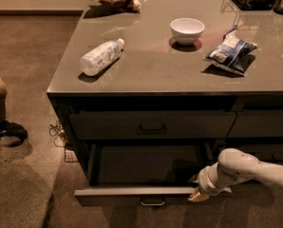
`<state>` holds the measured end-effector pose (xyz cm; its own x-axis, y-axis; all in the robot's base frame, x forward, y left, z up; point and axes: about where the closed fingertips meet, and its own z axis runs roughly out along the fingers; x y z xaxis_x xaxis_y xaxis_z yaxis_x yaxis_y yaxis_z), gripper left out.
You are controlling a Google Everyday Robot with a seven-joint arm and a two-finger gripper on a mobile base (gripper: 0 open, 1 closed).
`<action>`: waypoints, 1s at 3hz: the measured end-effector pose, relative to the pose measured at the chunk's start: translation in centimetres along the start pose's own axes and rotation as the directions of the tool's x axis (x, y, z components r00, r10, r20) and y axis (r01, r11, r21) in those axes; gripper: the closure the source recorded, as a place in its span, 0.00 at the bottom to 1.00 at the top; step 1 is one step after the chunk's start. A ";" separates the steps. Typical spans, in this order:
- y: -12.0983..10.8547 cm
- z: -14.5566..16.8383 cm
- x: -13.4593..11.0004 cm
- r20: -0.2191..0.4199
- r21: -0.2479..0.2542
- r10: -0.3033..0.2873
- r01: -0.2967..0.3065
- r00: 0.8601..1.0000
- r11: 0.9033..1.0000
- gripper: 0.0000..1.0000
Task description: Open middle drawer
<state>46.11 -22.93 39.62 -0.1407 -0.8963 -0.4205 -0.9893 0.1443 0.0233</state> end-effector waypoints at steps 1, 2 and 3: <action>0.0 0.0 0.0 0.000 0.000 0.000 0.000 1.000 1.000 0.28; 0.1 0.1 0.0 0.001 -0.002 0.000 0.000 1.000 1.000 0.05; 0.1 0.2 0.0 0.001 -0.004 0.000 0.000 1.000 1.000 0.00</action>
Offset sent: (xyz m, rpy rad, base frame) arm 0.0000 0.0000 0.0001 0.0000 0.0000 0.0000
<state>46.00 -22.80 39.48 -0.1402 -0.8960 -0.4214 -0.9895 0.1422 0.0268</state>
